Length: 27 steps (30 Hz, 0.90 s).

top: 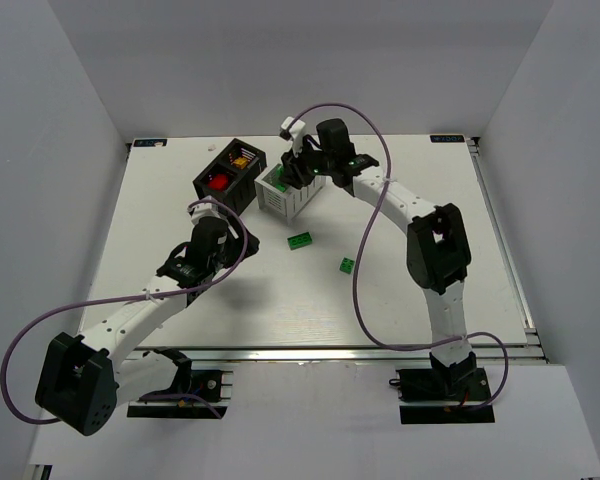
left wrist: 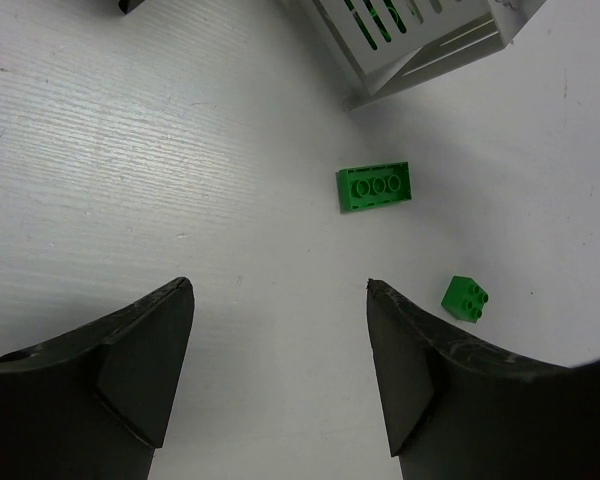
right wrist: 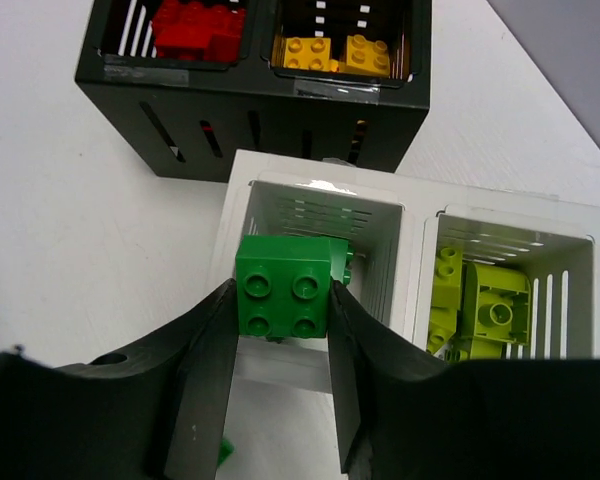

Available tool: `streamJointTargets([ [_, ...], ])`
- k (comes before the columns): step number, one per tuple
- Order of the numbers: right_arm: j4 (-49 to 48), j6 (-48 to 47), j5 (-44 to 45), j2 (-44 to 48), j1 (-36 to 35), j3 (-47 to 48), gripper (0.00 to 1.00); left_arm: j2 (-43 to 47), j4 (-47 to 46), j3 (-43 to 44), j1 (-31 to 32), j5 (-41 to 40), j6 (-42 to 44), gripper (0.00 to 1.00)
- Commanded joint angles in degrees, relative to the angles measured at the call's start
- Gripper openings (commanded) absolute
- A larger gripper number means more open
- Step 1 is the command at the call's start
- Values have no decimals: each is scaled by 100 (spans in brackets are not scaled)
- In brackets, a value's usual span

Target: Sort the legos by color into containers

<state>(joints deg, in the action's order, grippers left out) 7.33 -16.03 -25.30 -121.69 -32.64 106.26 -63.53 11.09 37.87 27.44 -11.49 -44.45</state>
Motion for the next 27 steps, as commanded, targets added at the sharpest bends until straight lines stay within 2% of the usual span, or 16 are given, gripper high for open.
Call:
streamJointTargets([
  [1,-285,65,60,-109,-31,299,44,130,-107,-60,-37,59,-3,80],
  [8,-303,12,16,-154,-32,290,59,78,-396,-113,-37,348,146,81],
  [11,-320,-49,-45,-57,-32,299,65,-1,-616,-113,-37,577,243,84],
  [14,-268,-189,-194,135,-23,273,74,-133,-748,-69,-28,770,366,88],
  [17,-223,-681,-518,530,3,19,89,-308,-749,19,7,859,550,89],
  [22,-355,-1472,-1239,1357,100,-1000,89,-730,-582,360,331,754,946,89],
  [24,-94,-1797,-1476,1717,197,-1361,89,-1011,-442,502,568,622,1209,89],
  [26,48,-1781,-1898,2007,415,-1624,83,-1196,-310,721,744,438,1533,89],
  [27,145,-1702,-2048,2104,521,-1695,73,-1371,-283,783,884,384,1649,89],
])
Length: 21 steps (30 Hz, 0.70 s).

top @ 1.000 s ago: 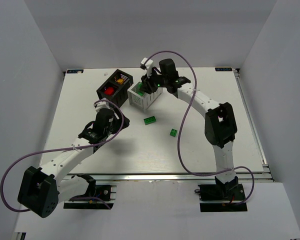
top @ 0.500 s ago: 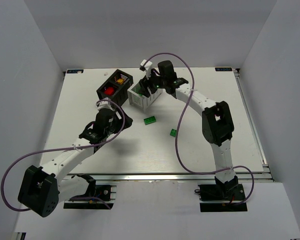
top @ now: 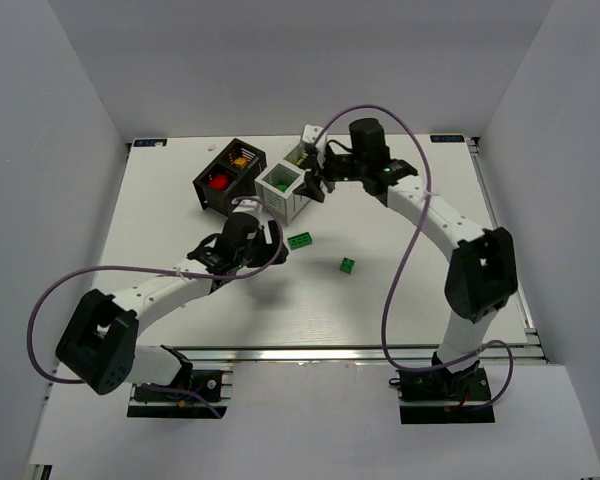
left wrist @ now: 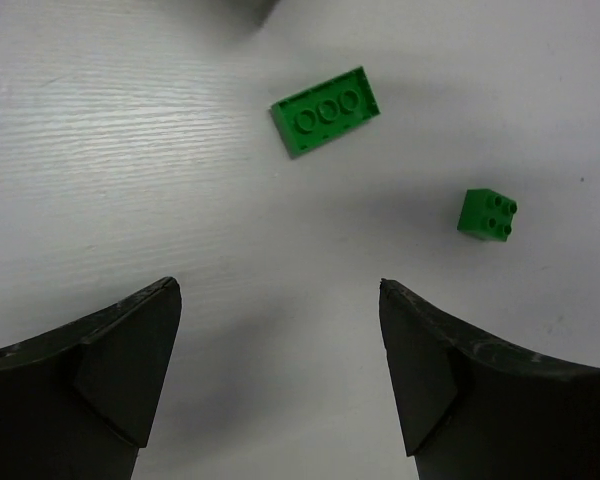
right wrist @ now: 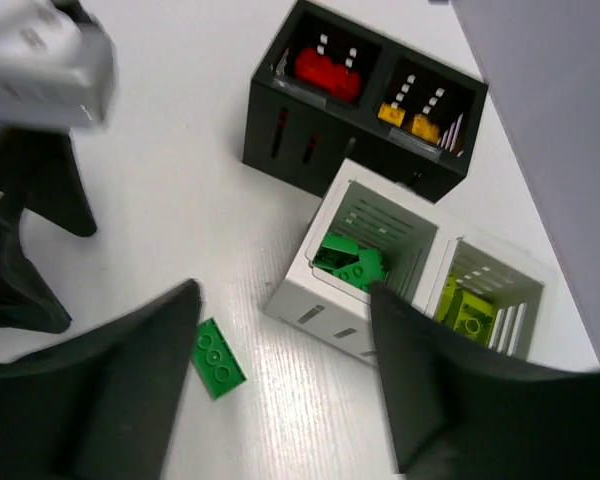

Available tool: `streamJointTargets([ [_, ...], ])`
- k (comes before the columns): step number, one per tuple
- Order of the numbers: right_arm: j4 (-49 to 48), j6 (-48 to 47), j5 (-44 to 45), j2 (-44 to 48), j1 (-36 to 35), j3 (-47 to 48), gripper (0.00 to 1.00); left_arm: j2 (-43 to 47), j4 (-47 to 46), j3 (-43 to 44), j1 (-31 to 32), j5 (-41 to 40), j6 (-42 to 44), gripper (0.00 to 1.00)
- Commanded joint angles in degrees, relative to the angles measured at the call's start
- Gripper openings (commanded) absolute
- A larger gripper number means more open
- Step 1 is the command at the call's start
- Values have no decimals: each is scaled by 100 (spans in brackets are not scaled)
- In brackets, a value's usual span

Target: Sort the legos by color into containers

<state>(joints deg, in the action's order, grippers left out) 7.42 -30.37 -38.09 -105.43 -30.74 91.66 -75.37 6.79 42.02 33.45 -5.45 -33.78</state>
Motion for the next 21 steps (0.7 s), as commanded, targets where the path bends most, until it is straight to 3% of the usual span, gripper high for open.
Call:
streamJointTargets([
  [1,198,-198,-1040,610,436,-271,66,-267,182,429,337,-272,835,89],
  [4,391,101,-1585,769,937,-438,42,-495,122,561,443,-202,1285,89],
  [6,470,49,-1737,988,1271,-674,35,-566,-1,658,452,-10,1785,89],
  [14,1077,-479,-1843,1629,2010,-1360,36,-1513,146,1588,460,527,3779,85],
  [21,1016,-435,-1834,1964,2265,-1835,37,-2490,806,2758,478,985,4424,76],
])
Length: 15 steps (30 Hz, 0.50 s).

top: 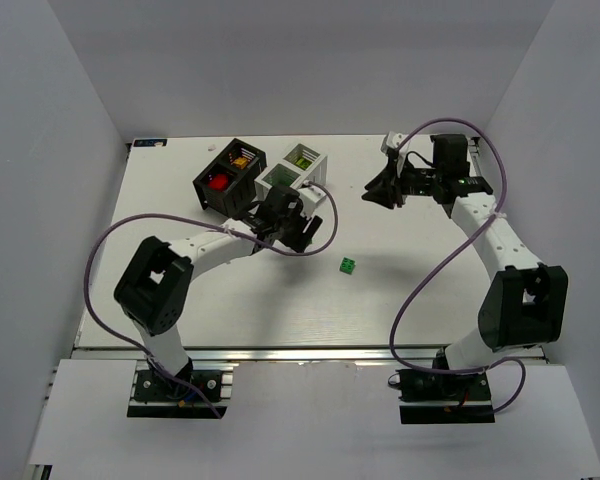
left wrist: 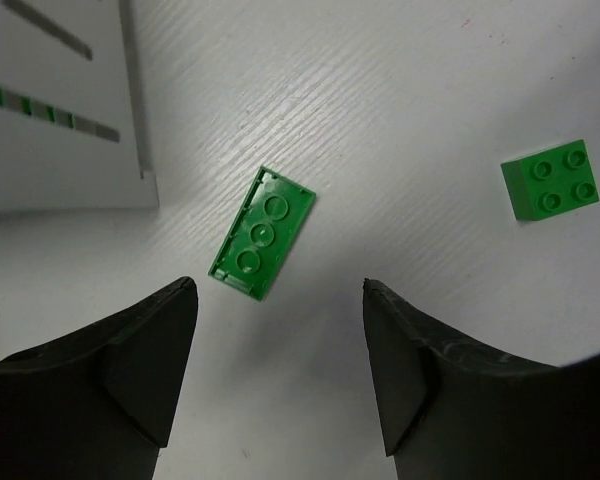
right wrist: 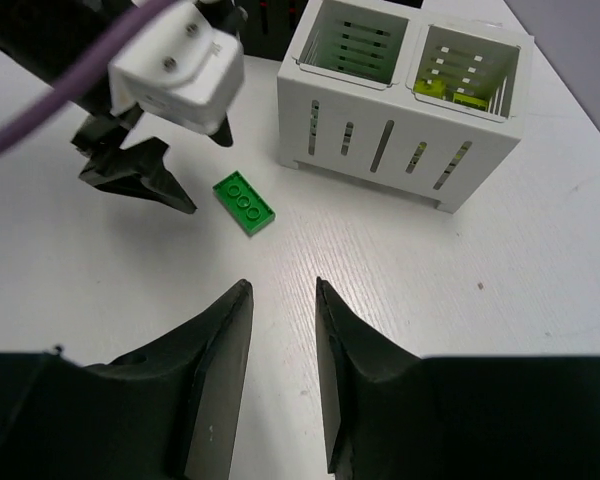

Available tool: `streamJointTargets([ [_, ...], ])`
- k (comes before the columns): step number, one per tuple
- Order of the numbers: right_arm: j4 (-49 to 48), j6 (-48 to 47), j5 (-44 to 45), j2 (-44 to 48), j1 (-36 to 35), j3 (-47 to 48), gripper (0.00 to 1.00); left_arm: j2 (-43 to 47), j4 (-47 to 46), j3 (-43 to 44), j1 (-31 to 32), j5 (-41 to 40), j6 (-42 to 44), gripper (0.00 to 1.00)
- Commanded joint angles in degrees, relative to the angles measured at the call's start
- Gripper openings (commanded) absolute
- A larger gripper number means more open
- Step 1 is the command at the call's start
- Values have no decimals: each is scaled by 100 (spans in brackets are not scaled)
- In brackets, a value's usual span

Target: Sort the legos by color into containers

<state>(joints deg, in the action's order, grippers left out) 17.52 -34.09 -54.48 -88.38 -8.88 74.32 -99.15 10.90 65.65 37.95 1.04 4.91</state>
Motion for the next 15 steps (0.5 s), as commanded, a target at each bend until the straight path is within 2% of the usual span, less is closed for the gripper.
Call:
streamJointTargets([
  [1,-11,-37,-186,277,97,-137,37,-278,422,483,28,336,607,76],
  [15,-64,148,-221,295,352,-331,37,-1273,510,1424,160,11,1179,74],
])
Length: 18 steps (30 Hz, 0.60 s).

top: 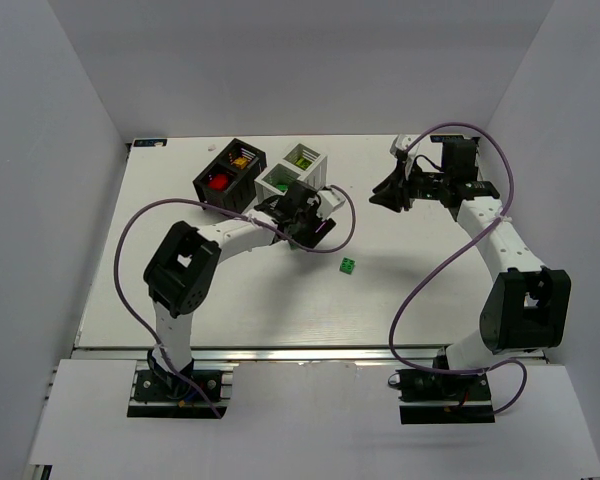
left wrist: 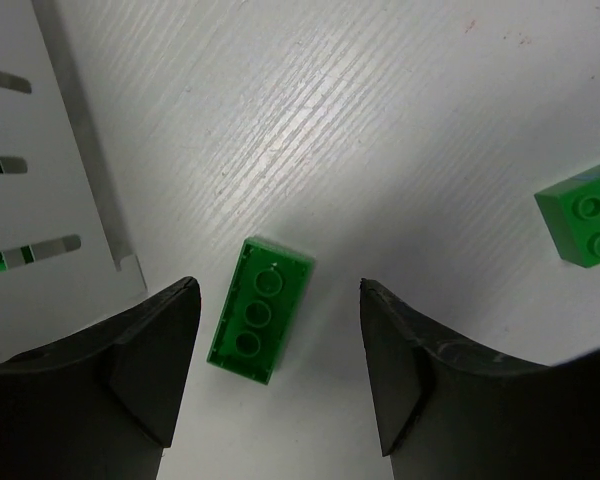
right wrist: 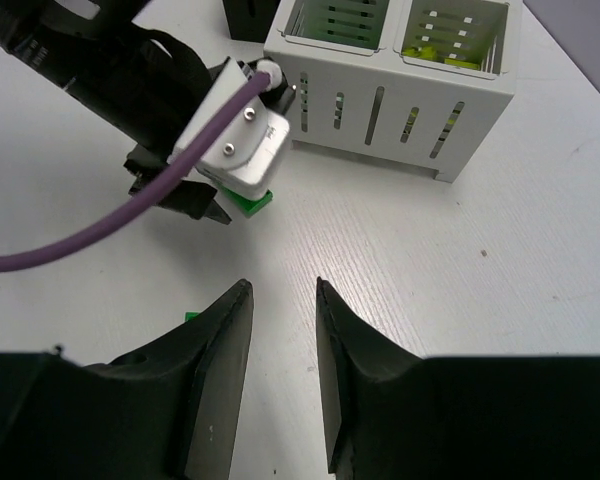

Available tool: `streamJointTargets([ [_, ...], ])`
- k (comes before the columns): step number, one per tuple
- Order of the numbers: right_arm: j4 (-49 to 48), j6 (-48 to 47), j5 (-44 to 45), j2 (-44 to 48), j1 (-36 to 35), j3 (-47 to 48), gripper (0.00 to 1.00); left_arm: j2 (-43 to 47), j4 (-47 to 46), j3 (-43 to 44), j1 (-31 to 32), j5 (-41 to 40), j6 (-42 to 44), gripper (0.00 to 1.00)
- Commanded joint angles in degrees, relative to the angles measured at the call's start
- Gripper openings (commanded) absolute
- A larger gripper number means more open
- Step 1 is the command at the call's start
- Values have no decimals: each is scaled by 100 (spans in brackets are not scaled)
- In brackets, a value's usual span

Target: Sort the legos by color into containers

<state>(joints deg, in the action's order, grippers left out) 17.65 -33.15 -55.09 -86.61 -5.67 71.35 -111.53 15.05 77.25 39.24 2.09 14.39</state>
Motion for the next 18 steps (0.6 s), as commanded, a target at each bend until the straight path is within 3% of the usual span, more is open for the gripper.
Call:
streamJointTargets([
  [1,-77,54,-160,118,40,-34,37,-79,103,307,39,-121,265,74],
  [18,-130,159,-177,30,163,-34,37,-686,525,712,48,-604,529,70],
])
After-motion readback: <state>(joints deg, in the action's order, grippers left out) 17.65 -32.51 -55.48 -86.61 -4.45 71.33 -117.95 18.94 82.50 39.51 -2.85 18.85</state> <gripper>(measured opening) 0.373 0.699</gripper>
